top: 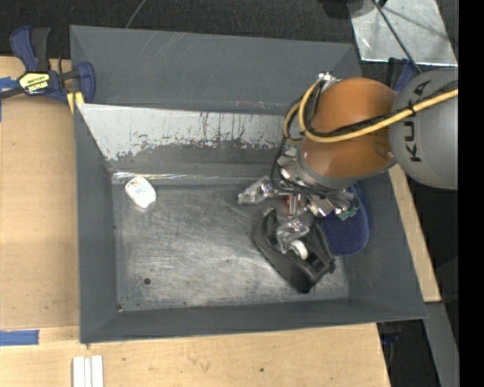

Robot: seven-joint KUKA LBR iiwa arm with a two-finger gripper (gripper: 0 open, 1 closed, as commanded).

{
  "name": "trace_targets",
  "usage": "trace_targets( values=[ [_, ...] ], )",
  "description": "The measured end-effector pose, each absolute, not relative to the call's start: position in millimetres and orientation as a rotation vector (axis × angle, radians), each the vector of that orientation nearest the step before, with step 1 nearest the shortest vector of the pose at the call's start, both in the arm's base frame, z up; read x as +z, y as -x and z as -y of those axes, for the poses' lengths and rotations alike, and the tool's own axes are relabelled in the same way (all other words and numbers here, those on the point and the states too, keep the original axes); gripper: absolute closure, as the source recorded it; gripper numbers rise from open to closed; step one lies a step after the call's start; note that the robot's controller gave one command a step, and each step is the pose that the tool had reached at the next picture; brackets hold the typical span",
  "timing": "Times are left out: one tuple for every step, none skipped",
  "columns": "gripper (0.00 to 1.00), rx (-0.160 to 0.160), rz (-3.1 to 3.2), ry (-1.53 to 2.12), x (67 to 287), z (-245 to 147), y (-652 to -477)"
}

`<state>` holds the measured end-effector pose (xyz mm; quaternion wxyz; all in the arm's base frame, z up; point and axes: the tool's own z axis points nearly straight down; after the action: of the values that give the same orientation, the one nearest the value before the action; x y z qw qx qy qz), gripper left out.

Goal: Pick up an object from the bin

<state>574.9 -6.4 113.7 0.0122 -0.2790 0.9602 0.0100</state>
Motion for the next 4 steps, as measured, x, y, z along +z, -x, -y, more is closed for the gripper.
trace_targets(
  values=[
    [0.00,0.007,-3.050,0.705,120.0,37.3,-579.5],
    [0.00,0.020,-2.958,1.026,110.0,63.6,-593.9],
    [0.00,-0.009,-3.005,0.882,199.8,114.0,-561.8],
    [0.00,-0.005,-2.893,1.203,264.8,81.6,-548.4]
  ],
)
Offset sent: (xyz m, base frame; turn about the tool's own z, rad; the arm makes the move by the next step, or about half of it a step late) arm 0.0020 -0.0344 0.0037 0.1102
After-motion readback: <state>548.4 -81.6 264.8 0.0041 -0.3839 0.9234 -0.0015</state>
